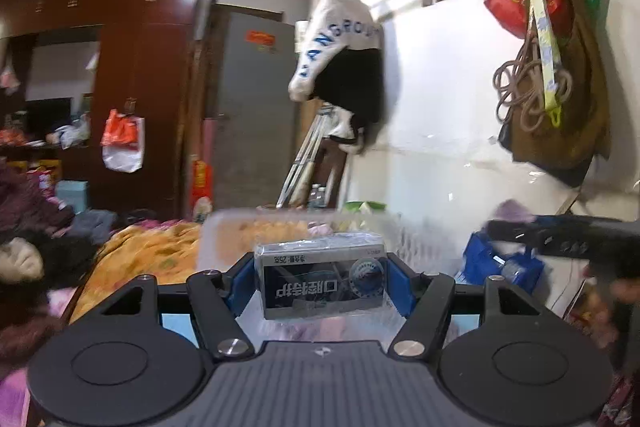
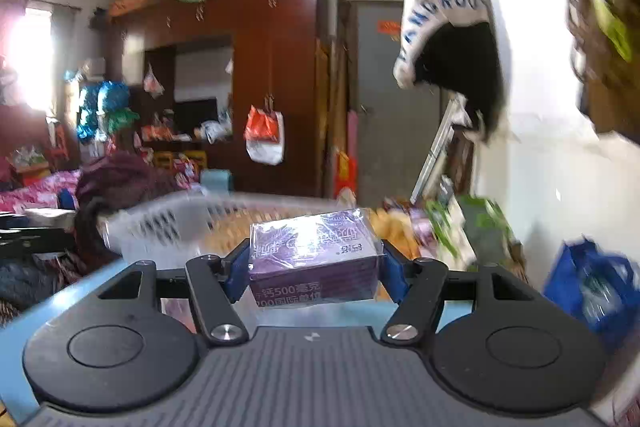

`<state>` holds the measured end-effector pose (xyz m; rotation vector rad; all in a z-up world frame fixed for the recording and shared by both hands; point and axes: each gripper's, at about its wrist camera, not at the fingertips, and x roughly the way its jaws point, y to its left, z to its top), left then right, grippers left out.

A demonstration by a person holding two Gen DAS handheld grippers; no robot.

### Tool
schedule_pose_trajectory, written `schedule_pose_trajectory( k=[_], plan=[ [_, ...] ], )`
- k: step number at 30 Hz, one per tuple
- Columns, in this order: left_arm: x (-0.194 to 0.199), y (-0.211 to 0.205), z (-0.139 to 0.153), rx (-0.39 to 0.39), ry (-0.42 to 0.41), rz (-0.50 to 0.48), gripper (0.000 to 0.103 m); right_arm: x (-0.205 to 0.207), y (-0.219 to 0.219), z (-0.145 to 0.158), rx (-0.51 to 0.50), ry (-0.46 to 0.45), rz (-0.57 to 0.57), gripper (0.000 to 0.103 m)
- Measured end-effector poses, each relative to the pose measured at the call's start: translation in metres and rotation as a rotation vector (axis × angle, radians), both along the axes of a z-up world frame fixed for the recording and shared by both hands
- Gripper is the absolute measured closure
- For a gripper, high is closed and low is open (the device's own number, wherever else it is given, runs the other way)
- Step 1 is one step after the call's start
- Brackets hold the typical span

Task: Organize objects
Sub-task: 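Lower both boxes into the white basket and open both grippers, then grasp the red ball in plastic with the left gripper while the right grasps a purple wrapped item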

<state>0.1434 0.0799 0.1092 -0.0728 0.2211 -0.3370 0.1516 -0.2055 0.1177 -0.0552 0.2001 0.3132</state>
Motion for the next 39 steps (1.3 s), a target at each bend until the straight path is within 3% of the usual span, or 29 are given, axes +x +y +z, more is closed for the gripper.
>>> schedule_pose_trajectory(
  k=[4,8,11,12,13,14,15,17,20,24,29,33,39],
  plan=[
    [0.060,-0.019,0.025,0.023,0.060,0.027,0.034,0.050,0.027,0.010,-0.046,0.021,-0.020,0.036],
    [0.107,-0.025,0.020,-0.005,0.139,0.058,0.034,0.074,0.037,-0.001,-0.076,0.050,-0.024,0.037],
    [0.119,-0.026,0.009,-0.004,0.148,0.071,0.034,0.075,0.041,-0.013,-0.094,0.033,-0.010,0.036],
    [0.120,-0.027,0.006,0.006,0.139,0.087,0.027,0.074,0.042,-0.016,-0.097,0.030,0.004,0.033],
    [0.121,-0.028,0.003,0.024,0.132,0.102,0.020,0.073,0.043,-0.018,-0.102,0.029,0.006,0.022],
    [0.125,-0.030,0.000,0.044,0.138,0.119,0.005,0.069,0.043,-0.019,-0.101,0.014,-0.010,0.014],
    [0.127,-0.031,-0.004,0.060,0.146,0.137,0.003,0.064,0.042,-0.021,-0.098,-0.015,-0.024,0.001],
    [0.125,-0.031,-0.007,0.072,0.147,0.144,0.003,0.054,0.038,-0.022,-0.093,-0.046,-0.020,0.000],
    [0.100,-0.023,-0.011,0.052,0.107,0.130,0.003,0.034,0.026,-0.025,-0.057,-0.034,-0.022,0.000],
    [0.036,-0.014,-0.029,0.017,0.029,0.108,0.003,-0.009,0.004,-0.049,-0.006,-0.010,-0.010,0.000],
    [-0.036,-0.011,-0.065,-0.045,0.019,0.104,0.003,-0.060,-0.024,-0.087,0.070,-0.007,-0.025,0.000],
    [-0.084,-0.031,-0.089,-0.015,-0.017,0.076,0.003,-0.078,-0.043,-0.094,0.170,-0.026,-0.033,0.000],
    [-0.111,-0.072,-0.117,0.067,-0.003,-0.016,0.003,-0.073,-0.020,-0.093,0.044,-0.025,-0.007,0.000]
  ],
)
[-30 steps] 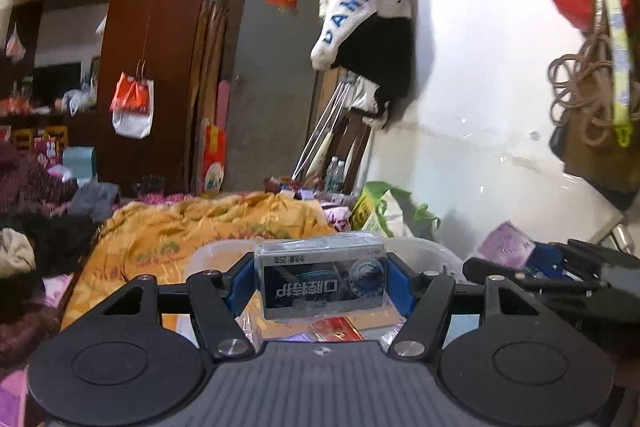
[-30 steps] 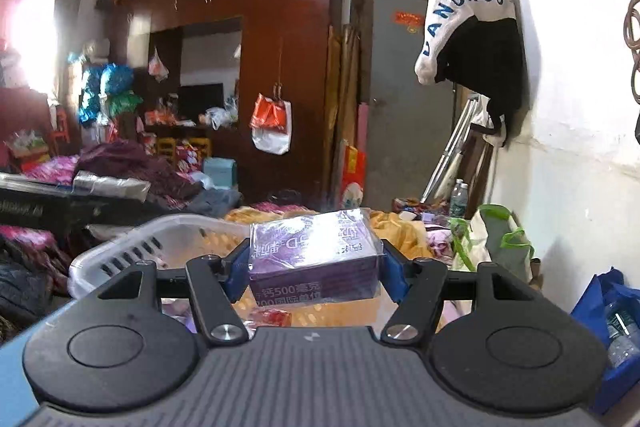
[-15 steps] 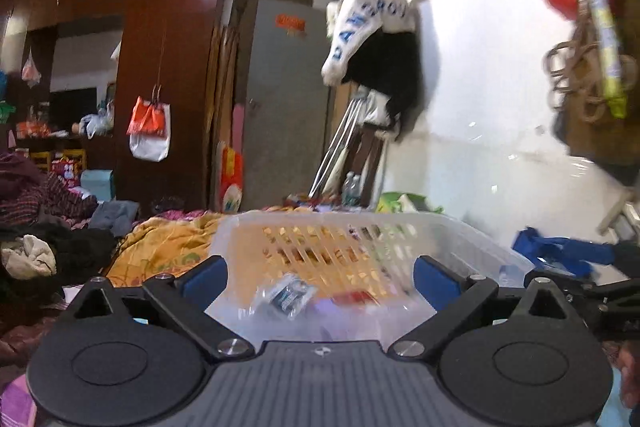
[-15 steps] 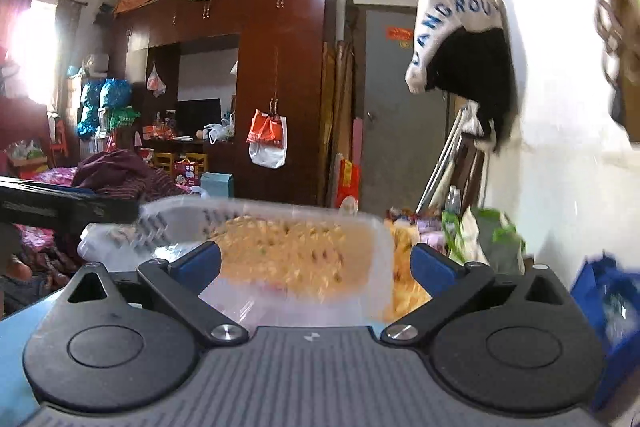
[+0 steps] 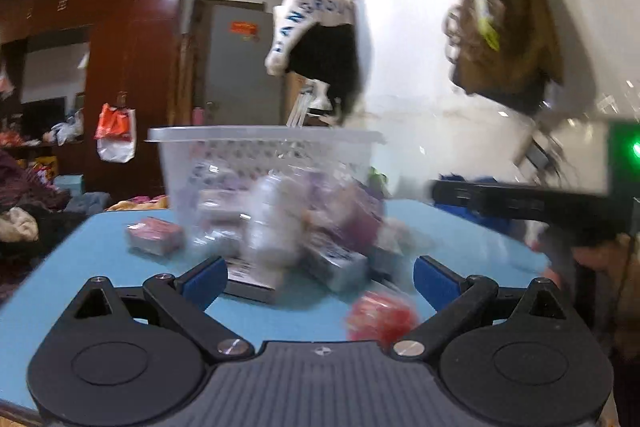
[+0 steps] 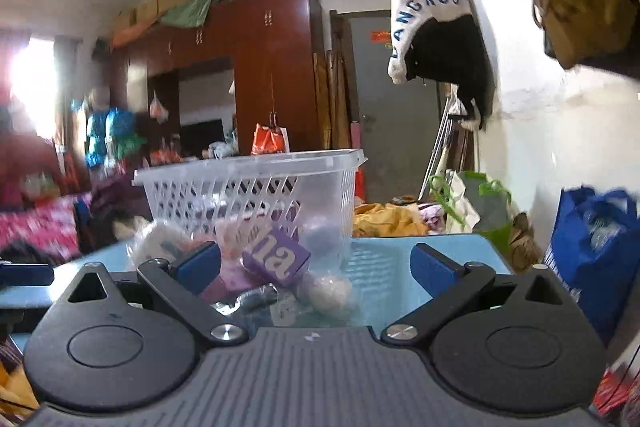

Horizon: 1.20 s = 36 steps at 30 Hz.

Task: Organize objects
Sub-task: 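Grasp the red ball in plastic with the left gripper while the right grasps a purple wrapped item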

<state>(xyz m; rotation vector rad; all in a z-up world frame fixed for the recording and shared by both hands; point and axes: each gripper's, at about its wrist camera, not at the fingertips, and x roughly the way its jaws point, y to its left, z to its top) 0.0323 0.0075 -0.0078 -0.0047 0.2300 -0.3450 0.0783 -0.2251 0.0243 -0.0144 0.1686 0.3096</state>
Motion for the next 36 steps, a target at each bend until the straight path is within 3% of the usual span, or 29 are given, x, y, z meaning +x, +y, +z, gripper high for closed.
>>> schedule_pose_trajectory(
  k=[2,4,6,11,19,21,25,28,36],
  plan=[
    [-0.001,-0.009,-0.008,0.039,0.009,-0.003,0.003,0.005,0.011,-0.005,-0.046,0.042,0.039,0.001],
    [0.002,-0.012,-0.015,0.050,0.031,-0.016,0.006,0.009,0.024,-0.008,-0.079,0.076,0.070,0.012],
    [0.008,-0.012,-0.022,0.060,0.063,-0.026,0.020,0.012,0.035,-0.007,-0.103,0.093,0.087,0.016],
    [0.015,-0.006,-0.031,0.062,0.097,-0.013,0.033,0.022,0.061,-0.002,-0.180,0.114,0.100,0.027],
    [0.018,-0.001,-0.027,0.053,0.084,0.010,0.037,0.037,0.070,-0.012,-0.224,0.193,0.121,0.052],
    [0.018,0.000,-0.026,0.053,0.081,0.009,0.047,0.034,0.070,-0.013,-0.226,0.184,0.121,0.053],
    [0.018,0.002,-0.024,0.052,0.065,0.012,0.048,0.022,0.068,-0.013,-0.219,0.121,0.100,0.056],
    [0.017,0.005,-0.023,0.041,0.054,0.008,0.056,0.019,0.064,-0.010,-0.182,0.092,0.105,0.057],
    [0.021,0.013,-0.023,0.029,0.058,0.007,0.056,0.019,0.060,-0.007,-0.140,0.078,0.108,0.058]
  ],
)
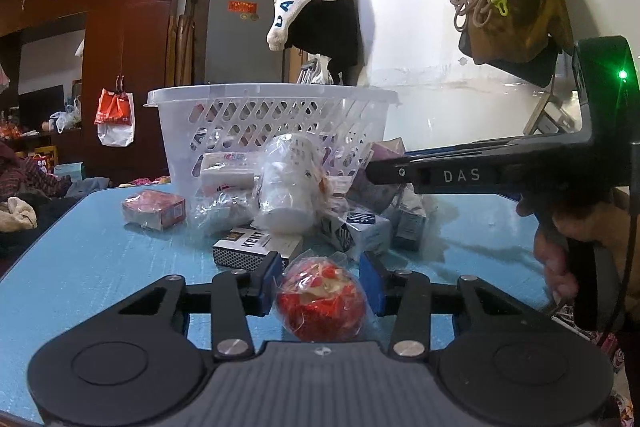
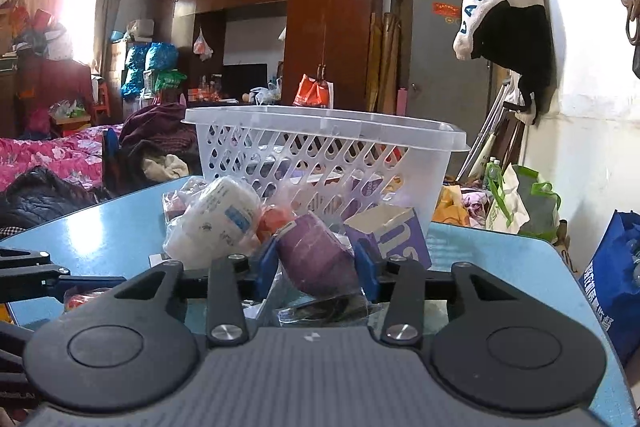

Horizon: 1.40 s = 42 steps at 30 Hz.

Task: Organize objects
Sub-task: 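Grasp the red ball in plastic with the left gripper while the right grasps a purple wrapped item, then carry the red ball and purple item over the basket and open both grippers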

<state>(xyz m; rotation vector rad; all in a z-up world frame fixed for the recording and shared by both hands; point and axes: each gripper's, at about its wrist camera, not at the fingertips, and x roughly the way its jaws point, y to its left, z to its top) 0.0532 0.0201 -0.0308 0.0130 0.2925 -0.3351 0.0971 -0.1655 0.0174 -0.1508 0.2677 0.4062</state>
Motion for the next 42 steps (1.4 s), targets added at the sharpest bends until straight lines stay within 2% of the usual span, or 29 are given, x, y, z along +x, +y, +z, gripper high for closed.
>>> schedule_pose_trajectory(
  k=[11,15,19,24,26,28,29,32,33,38,42],
  plan=[
    [0.002,0.017,0.017,-0.038,-0.032,0.025,0.056,-0.012,-0.003,0.013,0.018,-0.075,-0.004,0.060],
    [0.009,0.024,0.027,-0.058,-0.043,0.041,0.056,-0.011,-0.007,0.022,0.038,-0.073,0.012,0.060],
    [0.014,0.029,0.027,-0.067,-0.036,0.053,0.056,-0.005,-0.004,0.015,0.008,-0.043,0.035,0.061],
    [0.018,0.030,0.024,-0.075,-0.021,0.054,0.056,0.005,0.015,-0.004,-0.128,0.042,0.074,0.060],
    [0.018,0.031,0.022,-0.076,-0.018,0.052,0.056,0.002,0.018,-0.001,-0.131,0.007,0.057,0.055],
    [0.018,0.032,0.021,-0.076,-0.016,0.052,0.056,0.006,0.022,0.001,-0.158,0.013,0.053,0.036],
    [0.018,0.031,0.021,-0.076,-0.014,0.050,0.056,0.008,0.024,0.000,-0.173,0.018,0.050,0.036],
    [0.020,0.032,0.018,-0.079,-0.007,0.050,0.056,0.017,0.028,-0.004,-0.180,0.050,0.056,0.039],
    [0.021,0.032,0.018,-0.079,-0.003,0.051,0.056,0.017,0.028,-0.005,-0.178,0.053,0.049,0.047],
    [0.022,0.034,0.019,-0.084,-0.011,0.051,0.056,0.000,0.017,-0.002,-0.140,-0.030,-0.009,0.050],
    [0.028,0.034,0.038,-0.084,-0.047,0.033,0.056,-0.007,0.004,0.018,-0.075,-0.064,-0.007,0.051]
  ],
)
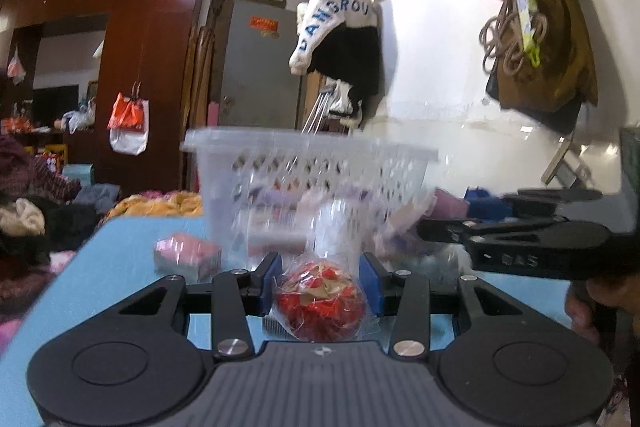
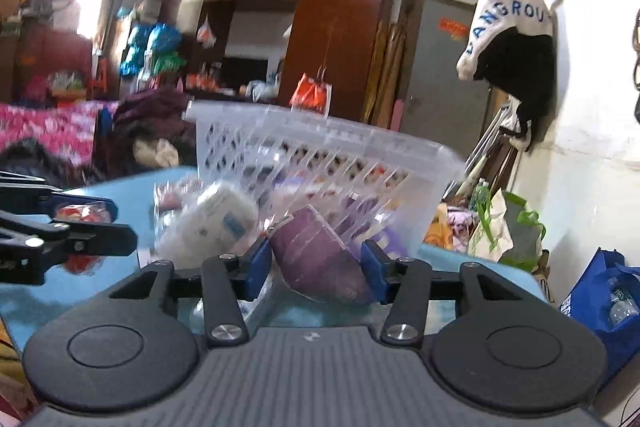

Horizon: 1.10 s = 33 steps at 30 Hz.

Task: Organize objects
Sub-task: 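Carry the red ball and purple item over the basket and open both grippers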

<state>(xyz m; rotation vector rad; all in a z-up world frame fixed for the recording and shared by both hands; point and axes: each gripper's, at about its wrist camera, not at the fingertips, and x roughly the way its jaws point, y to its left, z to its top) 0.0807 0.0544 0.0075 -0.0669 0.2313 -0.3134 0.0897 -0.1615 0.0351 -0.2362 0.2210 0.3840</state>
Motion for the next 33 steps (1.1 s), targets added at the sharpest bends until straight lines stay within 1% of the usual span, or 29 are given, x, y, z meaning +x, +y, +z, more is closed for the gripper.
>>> schedule_pose_trajectory(
  k=[3,7,10,12,14,16,17,18,19,20,21,22,23,24,25,27,28,30,32,33],
  plan=[
    [0.015,0.000,0.028,0.006,-0.020,-0.007,0.056,-0.006,-0.006,0.025,0.026,-0.044,0.003,0.051],
    [0.052,-0.002,0.075,0.003,-0.021,-0.023,0.056,0.011,-0.005,0.066,0.072,-0.061,0.028,0.052],
    [0.095,-0.007,0.106,-0.010,0.035,-0.050,0.056,0.041,0.002,0.098,0.080,-0.065,0.007,0.052],
    [0.127,-0.011,0.118,-0.010,0.083,-0.039,0.056,0.069,0.007,0.112,0.092,-0.015,0.016,0.053],
    [0.155,-0.014,0.123,-0.016,0.136,-0.021,0.056,0.095,0.011,0.117,0.090,0.020,-0.003,0.053],
    [0.178,-0.015,0.121,-0.025,0.183,-0.002,0.056,0.116,0.015,0.113,0.070,0.050,-0.026,0.054],
    [0.186,-0.015,0.119,-0.031,0.197,-0.003,0.056,0.124,0.016,0.110,0.064,0.048,-0.035,0.054],
    [0.192,-0.014,0.117,-0.032,0.196,0.000,0.051,0.129,0.017,0.106,0.053,0.048,-0.041,0.052],
    [0.196,-0.014,0.114,-0.027,0.193,0.012,0.042,0.131,0.016,0.102,0.051,0.053,-0.042,0.048],
    [0.199,-0.014,0.110,-0.025,0.203,0.025,0.019,0.131,0.013,0.098,0.062,0.058,-0.043,0.043],
    [0.201,-0.012,0.106,-0.028,0.213,0.034,0.013,0.128,0.009,0.094,0.079,0.053,-0.043,0.032],
    [0.199,-0.011,0.102,-0.027,0.214,0.027,0.013,0.122,0.006,0.091,0.092,0.044,-0.037,0.019],
    [0.194,-0.009,0.100,-0.017,0.209,0.015,0.013,0.114,0.001,0.090,0.097,0.034,-0.034,0.014],
    [0.186,-0.007,0.098,-0.003,0.203,0.016,0.013,0.101,-0.003,0.087,0.100,0.019,-0.037,0.006],
    [0.176,-0.005,0.099,0.009,0.189,0.023,0.013,0.088,-0.008,0.086,0.106,0.005,-0.040,0.002],
    [0.147,0.006,0.099,0.007,0.144,0.025,0.013,0.063,-0.024,0.075,0.138,-0.012,-0.021,0.000],
    [0.131,0.013,0.098,-0.004,0.118,0.024,0.013,0.053,-0.030,0.067,0.146,0.003,-0.025,0.000],
    [0.104,0.026,0.088,-0.010,0.101,0.036,0.008,0.036,-0.044,0.043,0.155,0.054,-0.028,0.000],
    [0.091,0.034,0.072,0.008,0.123,0.070,0.008,0.029,-0.053,0.020,0.168,0.124,-0.028,0.000],
    [0.089,0.037,0.063,0.025,0.138,0.081,0.008,0.031,-0.055,0.010,0.171,0.183,-0.044,0.000]
  ],
)
